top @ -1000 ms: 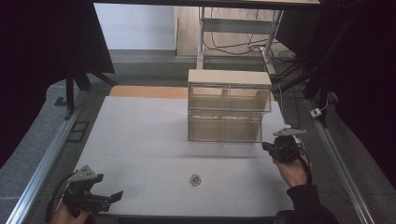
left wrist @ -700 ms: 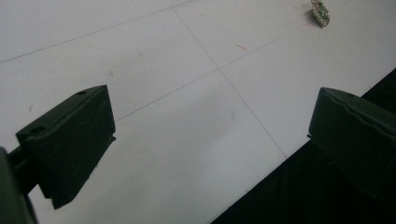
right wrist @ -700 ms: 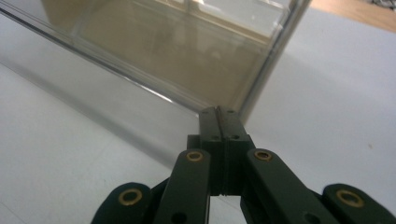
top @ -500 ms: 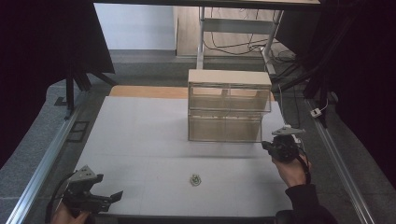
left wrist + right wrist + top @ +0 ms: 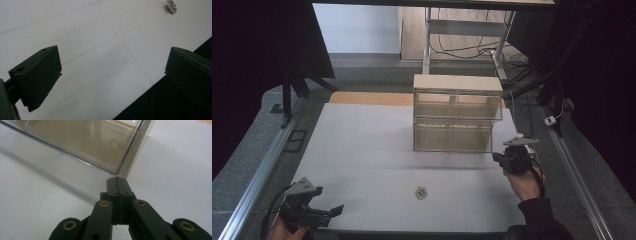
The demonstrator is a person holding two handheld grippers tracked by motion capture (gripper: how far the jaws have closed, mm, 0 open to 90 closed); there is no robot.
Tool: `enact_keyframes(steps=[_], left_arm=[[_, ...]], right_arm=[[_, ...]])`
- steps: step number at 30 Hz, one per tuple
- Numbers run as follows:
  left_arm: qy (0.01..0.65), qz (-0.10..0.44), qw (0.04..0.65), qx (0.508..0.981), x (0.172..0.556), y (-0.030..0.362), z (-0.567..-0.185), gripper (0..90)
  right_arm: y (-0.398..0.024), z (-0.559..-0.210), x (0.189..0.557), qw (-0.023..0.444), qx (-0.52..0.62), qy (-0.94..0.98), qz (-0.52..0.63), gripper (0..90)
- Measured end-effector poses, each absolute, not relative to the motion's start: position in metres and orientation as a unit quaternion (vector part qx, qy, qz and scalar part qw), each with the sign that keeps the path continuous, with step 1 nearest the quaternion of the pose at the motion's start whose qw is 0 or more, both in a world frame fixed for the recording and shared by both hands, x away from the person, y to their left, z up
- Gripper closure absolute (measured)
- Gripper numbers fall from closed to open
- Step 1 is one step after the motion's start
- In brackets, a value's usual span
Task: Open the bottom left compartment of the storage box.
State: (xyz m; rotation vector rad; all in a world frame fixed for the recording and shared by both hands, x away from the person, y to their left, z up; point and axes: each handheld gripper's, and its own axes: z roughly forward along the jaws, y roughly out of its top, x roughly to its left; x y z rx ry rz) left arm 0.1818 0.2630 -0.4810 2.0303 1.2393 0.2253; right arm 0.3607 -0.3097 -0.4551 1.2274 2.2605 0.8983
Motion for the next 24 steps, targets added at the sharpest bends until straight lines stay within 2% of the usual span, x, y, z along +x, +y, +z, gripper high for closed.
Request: enact_keyframes(steps=[4, 7, 11, 24], left_arm=[[0.483, 0.088, 0.368, 0.790, 0.182, 0.263, -0.481, 0.3], [0.483, 0.087, 0.368, 0.790, 0.182, 0.263, -0.481, 0.3], [0.482, 0.088, 0.368, 0.790, 0.182, 0.263, -0.481, 0.3], [0.484, 0.087, 0.368, 0.789, 0.181, 0.263, -0.481, 0.3]], right_arm=[[-0.310, -0.455, 0.360, 0.213, 0.438, 0.811, 0.324, 89.8], [-0.310, -0.446, 0.358, 0.220, 0.436, 0.791, 0.368, 89.8], [-0.300, -0.444, 0.358, 0.235, 0.425, 0.805, 0.341, 89.8], [-0.309, -0.454, 0.360, 0.217, 0.441, 0.811, 0.318, 89.7]])
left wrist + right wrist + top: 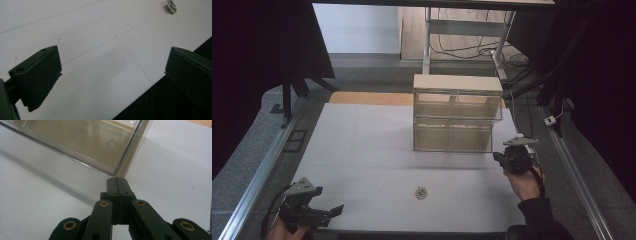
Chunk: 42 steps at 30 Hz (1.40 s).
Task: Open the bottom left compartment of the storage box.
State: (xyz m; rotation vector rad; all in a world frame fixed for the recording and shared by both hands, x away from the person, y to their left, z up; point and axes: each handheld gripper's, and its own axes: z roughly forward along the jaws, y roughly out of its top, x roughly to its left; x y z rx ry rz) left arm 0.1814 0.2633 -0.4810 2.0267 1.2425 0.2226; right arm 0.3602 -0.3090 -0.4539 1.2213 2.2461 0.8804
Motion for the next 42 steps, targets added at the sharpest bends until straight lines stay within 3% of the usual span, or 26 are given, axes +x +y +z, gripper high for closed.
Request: enact_keyframes(steps=[17, 42], left_arm=[[0.484, 0.086, 0.368, 0.789, 0.1816, 0.2632, -0.4812, 0.3], [0.484, 0.086, 0.368, 0.789, 0.1816, 0.2633, -0.4811, 0.3]], right_arm=[[-0.3087, -0.4570, 0.3605, 0.207, 0.443, 0.816, 0.309, 89.8], [-0.3049, -0.4500, 0.3554, 0.232, 0.429, 0.804, 0.341, 89.8]])
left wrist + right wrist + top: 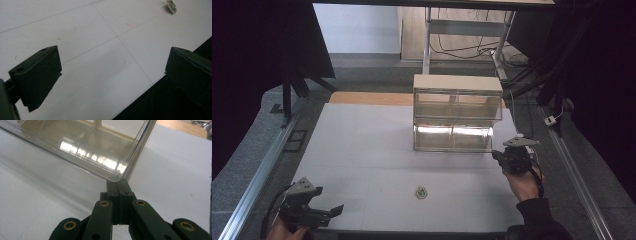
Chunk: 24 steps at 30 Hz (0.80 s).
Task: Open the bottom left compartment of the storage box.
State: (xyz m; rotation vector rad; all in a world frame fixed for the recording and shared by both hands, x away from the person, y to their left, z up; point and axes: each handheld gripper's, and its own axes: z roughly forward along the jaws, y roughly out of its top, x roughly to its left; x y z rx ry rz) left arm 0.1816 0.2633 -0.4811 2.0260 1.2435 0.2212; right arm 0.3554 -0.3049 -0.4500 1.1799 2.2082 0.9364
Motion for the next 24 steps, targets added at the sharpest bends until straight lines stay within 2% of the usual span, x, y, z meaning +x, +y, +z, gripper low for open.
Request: enact_keyframes(steps=[12, 24], left_arm=[[0.483, 0.084, 0.369, 0.789, 0.182, 0.263, -0.481, 0.0], [0.475, 0.080, 0.380, 0.789, 0.183, 0.265, -0.480, 0.0]], right_arm=[[-0.308, -0.427, 0.354, 0.250, 0.421, 0.772, 0.406, 89.8], [-0.295, -0.405, 0.366, 0.276, 0.401, 0.767, 0.418, 89.8]])
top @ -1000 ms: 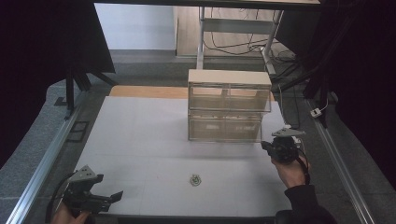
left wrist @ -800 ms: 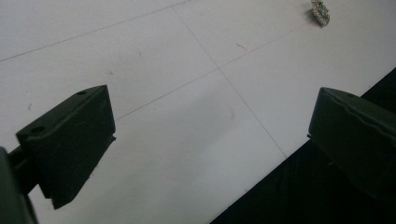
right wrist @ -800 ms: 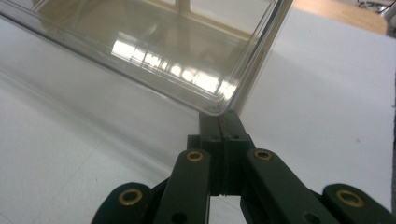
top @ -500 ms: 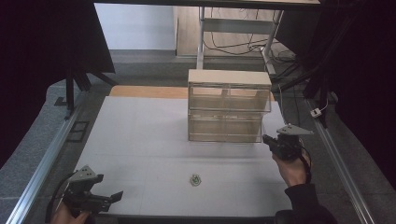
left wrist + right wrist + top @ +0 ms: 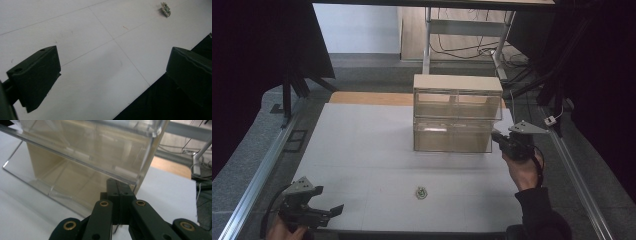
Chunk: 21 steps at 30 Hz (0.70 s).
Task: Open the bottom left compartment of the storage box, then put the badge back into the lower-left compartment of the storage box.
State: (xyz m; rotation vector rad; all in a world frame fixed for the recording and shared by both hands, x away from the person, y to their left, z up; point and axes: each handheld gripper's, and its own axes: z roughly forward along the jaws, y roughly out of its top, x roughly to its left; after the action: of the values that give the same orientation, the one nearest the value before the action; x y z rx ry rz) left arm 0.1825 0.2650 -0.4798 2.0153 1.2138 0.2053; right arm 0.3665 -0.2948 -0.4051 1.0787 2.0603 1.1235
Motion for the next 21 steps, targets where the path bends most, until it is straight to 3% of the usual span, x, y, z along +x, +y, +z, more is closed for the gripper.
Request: enact_keyframes(steps=[6, 21], left_arm=[[0.476, 0.078, 0.379, 0.790, 0.182, 0.264, -0.480, 0.0], [0.452, 0.068, 0.392, 0.798, 0.187, 0.259, -0.476, 0.0]], right_arm=[[-0.288, -0.398, 0.373, 0.291, 0.398, 0.763, 0.418, 89.8], [-0.290, -0.399, 0.381, 0.273, 0.408, 0.764, 0.420, 89.8]])
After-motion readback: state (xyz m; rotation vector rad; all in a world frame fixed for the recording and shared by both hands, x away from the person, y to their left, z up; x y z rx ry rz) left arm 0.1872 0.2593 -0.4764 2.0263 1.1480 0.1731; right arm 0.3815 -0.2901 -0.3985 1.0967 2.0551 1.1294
